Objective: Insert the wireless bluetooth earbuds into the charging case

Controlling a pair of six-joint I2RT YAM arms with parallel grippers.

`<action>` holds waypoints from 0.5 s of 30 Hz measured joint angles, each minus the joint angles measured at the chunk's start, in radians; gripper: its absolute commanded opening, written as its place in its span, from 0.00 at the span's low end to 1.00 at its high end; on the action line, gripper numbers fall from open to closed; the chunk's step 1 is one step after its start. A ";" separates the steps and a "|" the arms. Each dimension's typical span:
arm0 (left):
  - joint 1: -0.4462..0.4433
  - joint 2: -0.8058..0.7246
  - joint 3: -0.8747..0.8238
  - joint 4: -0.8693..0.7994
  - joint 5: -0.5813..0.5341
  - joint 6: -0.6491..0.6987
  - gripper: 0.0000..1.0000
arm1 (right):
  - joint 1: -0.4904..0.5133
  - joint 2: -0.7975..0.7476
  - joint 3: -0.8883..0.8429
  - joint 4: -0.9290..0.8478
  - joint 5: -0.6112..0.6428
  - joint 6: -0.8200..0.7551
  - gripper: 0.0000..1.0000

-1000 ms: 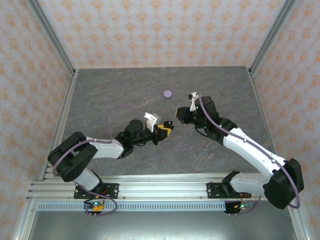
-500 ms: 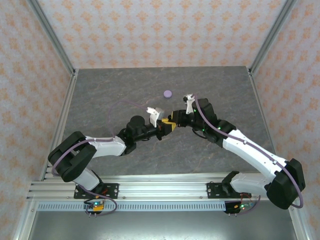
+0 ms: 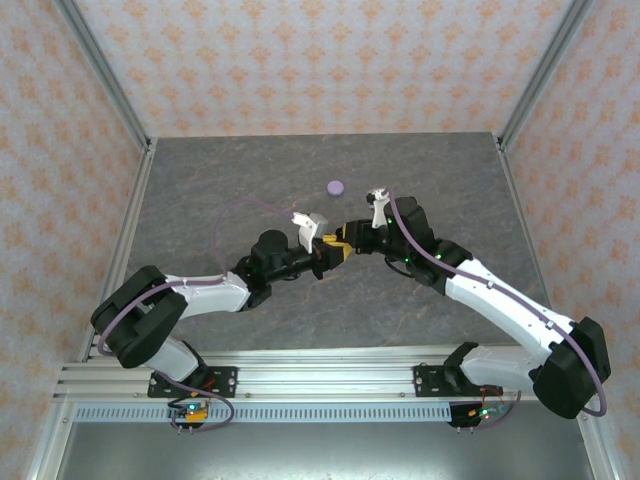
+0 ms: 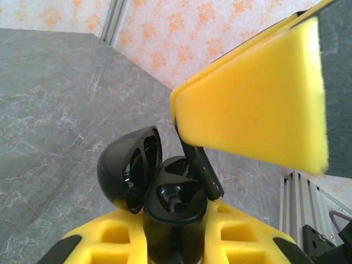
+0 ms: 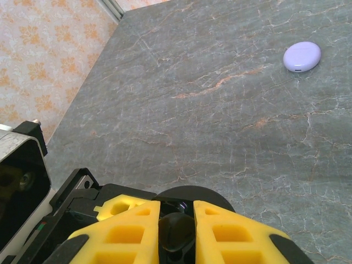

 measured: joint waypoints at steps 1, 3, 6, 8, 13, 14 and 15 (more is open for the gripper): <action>0.000 0.000 0.000 -0.001 0.002 0.000 0.16 | 0.000 0.000 0.000 0.000 0.000 0.000 0.19; 0.000 0.000 0.000 -0.001 0.003 0.000 0.16 | 0.000 0.000 0.000 0.000 0.000 -0.001 0.19; 0.000 0.000 0.002 -0.005 0.012 0.000 0.16 | 0.000 0.000 0.000 0.000 0.001 -0.003 0.19; -0.002 0.000 0.007 -0.013 0.018 0.000 0.16 | 0.000 0.000 0.000 0.000 0.004 -0.003 0.19; -0.007 0.000 0.013 -0.016 0.029 0.000 0.16 | 0.000 0.000 0.000 0.002 0.008 -0.003 0.19; -0.007 0.000 0.013 -0.016 0.032 0.000 0.16 | 0.000 0.000 0.000 0.002 0.008 -0.003 0.19; -0.008 0.000 0.013 -0.016 0.032 0.000 0.16 | 0.000 0.000 0.000 0.002 0.009 -0.003 0.19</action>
